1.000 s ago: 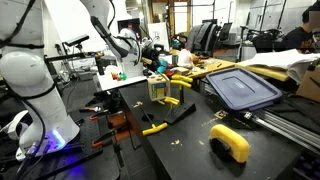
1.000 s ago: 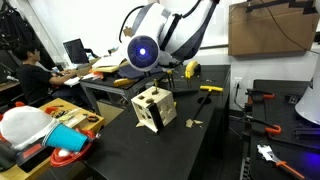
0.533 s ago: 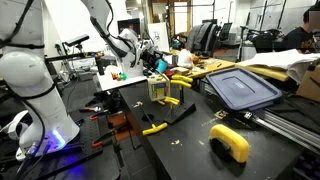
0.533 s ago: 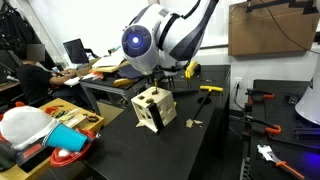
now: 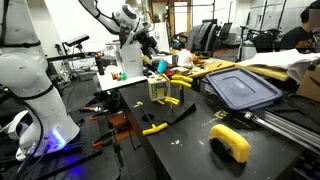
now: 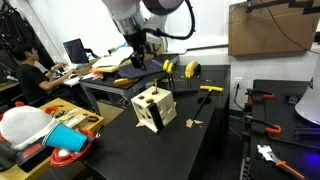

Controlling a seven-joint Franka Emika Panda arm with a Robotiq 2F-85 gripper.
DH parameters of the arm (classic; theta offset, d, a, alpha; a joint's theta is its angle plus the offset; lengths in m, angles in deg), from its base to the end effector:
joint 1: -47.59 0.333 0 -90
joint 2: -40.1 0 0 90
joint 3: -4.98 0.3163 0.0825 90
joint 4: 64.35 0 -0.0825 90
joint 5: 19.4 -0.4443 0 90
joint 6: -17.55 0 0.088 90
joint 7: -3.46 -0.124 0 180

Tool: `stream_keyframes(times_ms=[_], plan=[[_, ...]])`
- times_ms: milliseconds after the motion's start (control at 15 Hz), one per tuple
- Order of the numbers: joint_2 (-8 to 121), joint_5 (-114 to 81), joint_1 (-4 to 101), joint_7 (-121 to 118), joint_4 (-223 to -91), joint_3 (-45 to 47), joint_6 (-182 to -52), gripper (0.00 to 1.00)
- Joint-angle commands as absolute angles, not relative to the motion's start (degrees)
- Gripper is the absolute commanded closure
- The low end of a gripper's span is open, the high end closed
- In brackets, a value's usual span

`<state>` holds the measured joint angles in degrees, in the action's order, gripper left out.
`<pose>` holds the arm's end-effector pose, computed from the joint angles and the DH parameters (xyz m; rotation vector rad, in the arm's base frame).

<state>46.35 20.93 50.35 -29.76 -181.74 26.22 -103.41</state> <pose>0.5851 0.2152 0.3481 2.6062 0.2891 0.3208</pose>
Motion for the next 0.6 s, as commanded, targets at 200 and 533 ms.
stream_keyframes(times_ms=[200,533], plan=[[42.6,-4.6,52.8,-19.5,-169.3,18.4,-87.6,0.00],[50.6,-12.6,51.9,-10.2,-157.8,13.0,-73.3,0.00]])
